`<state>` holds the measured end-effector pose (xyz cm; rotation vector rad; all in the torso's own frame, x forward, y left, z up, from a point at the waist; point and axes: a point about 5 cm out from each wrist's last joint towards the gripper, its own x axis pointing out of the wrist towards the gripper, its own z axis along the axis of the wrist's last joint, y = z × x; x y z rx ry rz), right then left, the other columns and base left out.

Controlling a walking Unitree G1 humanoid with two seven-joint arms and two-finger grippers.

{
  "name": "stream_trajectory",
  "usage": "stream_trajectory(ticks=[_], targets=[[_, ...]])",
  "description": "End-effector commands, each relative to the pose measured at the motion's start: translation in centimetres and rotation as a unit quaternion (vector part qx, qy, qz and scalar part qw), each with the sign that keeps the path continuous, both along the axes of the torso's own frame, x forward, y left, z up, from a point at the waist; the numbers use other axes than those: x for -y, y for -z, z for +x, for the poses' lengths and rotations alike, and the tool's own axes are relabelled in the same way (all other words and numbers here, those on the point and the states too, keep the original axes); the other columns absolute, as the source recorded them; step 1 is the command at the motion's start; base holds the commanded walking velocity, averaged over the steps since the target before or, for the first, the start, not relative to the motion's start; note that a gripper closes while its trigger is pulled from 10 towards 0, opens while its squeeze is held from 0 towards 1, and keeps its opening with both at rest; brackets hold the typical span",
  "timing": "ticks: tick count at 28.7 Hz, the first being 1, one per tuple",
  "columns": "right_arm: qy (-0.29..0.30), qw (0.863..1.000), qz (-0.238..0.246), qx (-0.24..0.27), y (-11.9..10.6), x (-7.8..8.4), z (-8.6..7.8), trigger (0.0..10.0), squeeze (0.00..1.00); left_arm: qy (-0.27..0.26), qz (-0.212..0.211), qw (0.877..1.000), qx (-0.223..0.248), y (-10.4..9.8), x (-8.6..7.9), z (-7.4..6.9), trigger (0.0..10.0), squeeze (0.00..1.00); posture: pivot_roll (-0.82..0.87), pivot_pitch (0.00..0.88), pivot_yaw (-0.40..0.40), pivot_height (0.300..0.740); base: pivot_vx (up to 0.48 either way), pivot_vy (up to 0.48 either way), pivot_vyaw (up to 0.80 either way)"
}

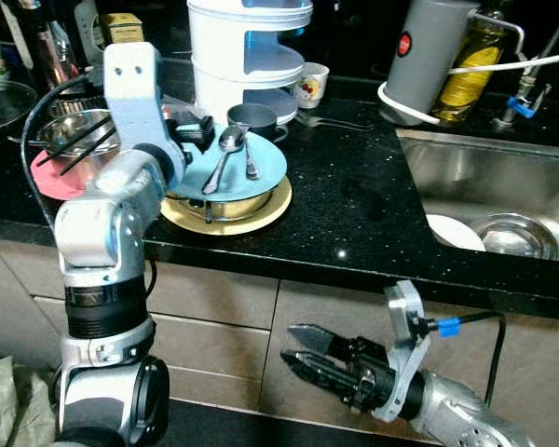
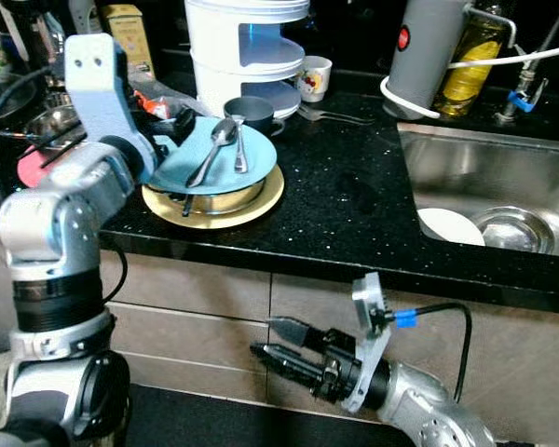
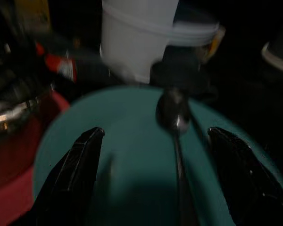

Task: Kitchen organization

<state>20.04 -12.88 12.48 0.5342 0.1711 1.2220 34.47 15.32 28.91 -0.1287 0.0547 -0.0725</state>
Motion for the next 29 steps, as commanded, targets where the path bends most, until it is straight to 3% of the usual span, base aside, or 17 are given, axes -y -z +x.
stream_trajectory(ticks=[1,6,16,22,26,29], targets=[[-0.002,1.0,-0.001,0.002,-0.2,0.0,0.0,10.0,0.0,-0.003,0.005,1.0,-0.021,0.5,-0.2,0.1,10.0,0.0,0.08,0.033,-0.06,0.74,0.0,0.0,0.0],[0.002,1.0,0.001,0.001,-0.2,0.0,0.2,10.0,0.0,0.007,0.038,0.997,-0.061,0.8,-0.6,0.6,10.0,0.0,0.09,0.032,-0.065,0.74,0.0,0.0,0.0],[0.003,1.0,0.002,-0.003,-0.2,-0.1,0.2,10.0,0.0,0.068,0.086,0.992,-0.067,-0.6,0.4,1.5,10.0,0.0,0.09,0.029,-0.063,0.74,0.0,0.0,0.0],[0.009,1.0,0.007,-0.005,-0.2,-0.2,0.1,10.0,0.0,0.082,0.114,0.983,-0.122,0.7,0.3,2.4,10.0,0.0,0.09,0.024,-0.057,0.74,0.0,0.0,0.0],[0.011,1.0,0.011,-0.006,-0.2,-0.2,0.1,10.0,0.0,0.08,0.151,0.978,-0.123,0.8,0.2,2.7,10.0,0.0,0.08,0.021,-0.054,0.74,0.0,0.0,0.0],[0.012,1.0,0.011,-0.006,-0.2,-0.3,0.1,10.0,0.0,0.081,0.153,0.977,-0.127,0.9,0.2,2.9,10.0,0.0,0.08,0.019,-0.052,0.74,0.0,0.0,0.0]])
